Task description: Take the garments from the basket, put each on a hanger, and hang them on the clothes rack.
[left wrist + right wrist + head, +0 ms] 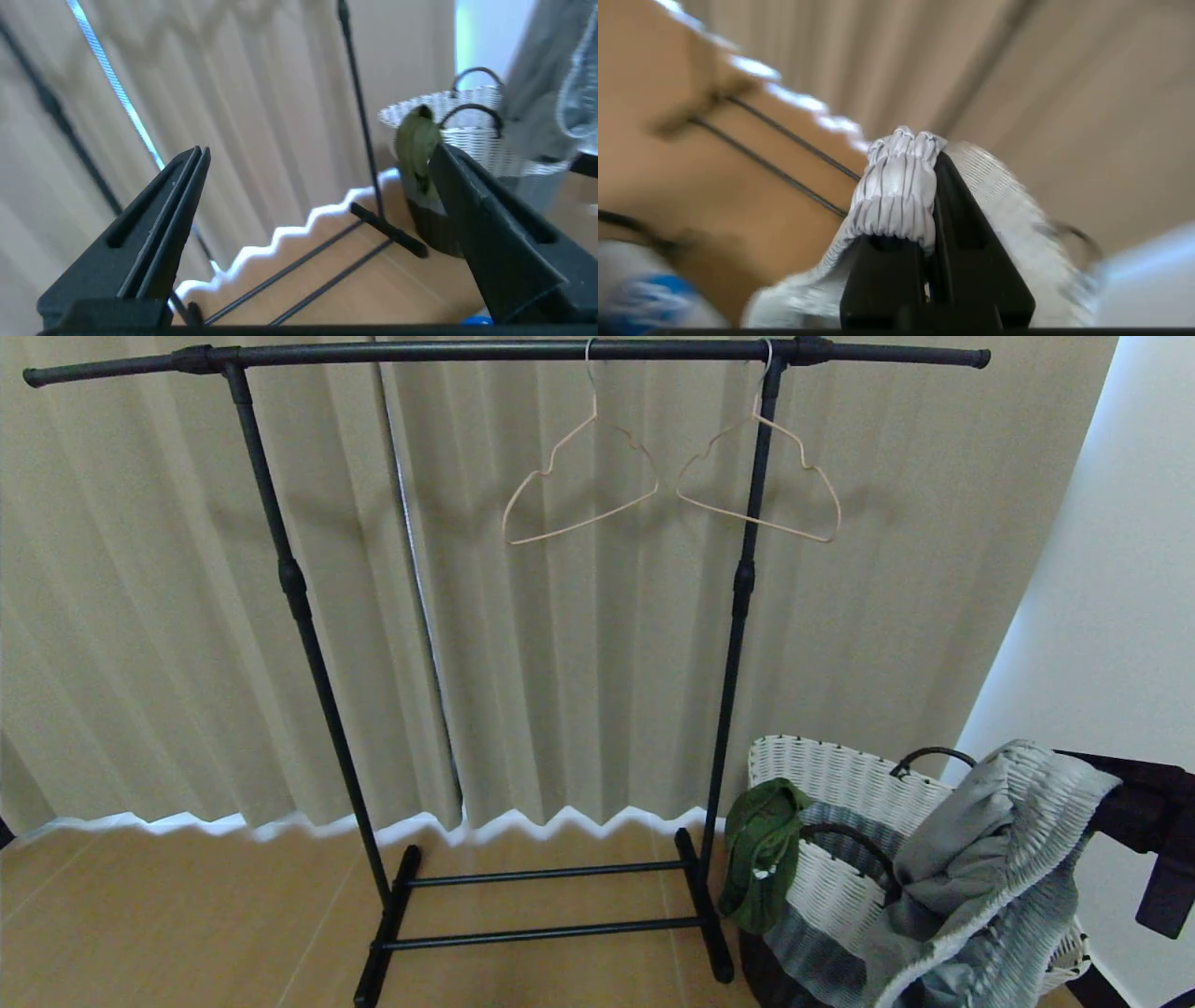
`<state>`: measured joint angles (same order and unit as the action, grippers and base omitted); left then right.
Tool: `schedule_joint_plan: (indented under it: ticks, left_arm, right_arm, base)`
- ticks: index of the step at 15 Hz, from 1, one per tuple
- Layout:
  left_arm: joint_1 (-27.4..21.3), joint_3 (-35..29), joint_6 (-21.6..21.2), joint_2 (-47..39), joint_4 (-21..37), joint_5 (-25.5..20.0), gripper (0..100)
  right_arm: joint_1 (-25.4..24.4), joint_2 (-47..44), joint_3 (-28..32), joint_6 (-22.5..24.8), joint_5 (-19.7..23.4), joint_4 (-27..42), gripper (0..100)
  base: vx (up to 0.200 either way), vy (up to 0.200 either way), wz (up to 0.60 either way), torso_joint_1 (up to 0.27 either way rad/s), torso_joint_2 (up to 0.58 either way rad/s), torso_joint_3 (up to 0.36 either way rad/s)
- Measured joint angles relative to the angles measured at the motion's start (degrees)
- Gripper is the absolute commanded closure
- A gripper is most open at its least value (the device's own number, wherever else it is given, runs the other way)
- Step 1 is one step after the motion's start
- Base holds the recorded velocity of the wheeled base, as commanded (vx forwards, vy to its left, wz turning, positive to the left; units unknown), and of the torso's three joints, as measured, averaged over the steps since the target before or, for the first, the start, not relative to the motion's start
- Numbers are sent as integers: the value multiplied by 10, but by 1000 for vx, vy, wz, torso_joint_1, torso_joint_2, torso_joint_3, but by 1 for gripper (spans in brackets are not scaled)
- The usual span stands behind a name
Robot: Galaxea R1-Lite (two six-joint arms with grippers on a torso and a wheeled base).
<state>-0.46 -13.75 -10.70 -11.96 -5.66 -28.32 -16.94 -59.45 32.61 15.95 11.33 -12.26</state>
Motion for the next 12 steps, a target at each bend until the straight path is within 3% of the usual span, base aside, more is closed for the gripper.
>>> schedule_joint_plan:
  ticks: [4, 5, 7, 9, 12]
  left_arm:
    - [-31, -69, -48, -185, -50, -7, 0]
    - [-59, -84, -55, -235, -72, 0, 0]
    - [-148, -126, -57, -342, -105, 57, 0]
    - [-250, -177, -27, -439, -128, 130, 0]
    - [-398, -244, 64, -583, -166, 228, 0]
  right_arm:
    - [-77, -32, 90, -89, 2, 22, 100]
    - [-87, -41, 102, -101, 2, 21, 100]
    - [-107, -54, 123, -126, 2, 21, 100]
    - [-120, -60, 140, -135, 3, 20, 100]
    - [-127, -64, 164, -137, 3, 20, 100]
  base:
    - [0, 0, 0, 0, 0, 0]
    - [0, 0, 0, 0, 0, 0]
    - [0, 0, 0, 0, 0, 0]
    - [0, 0, 0, 0, 0, 0]
    - [0, 0, 0, 0, 0, 0]
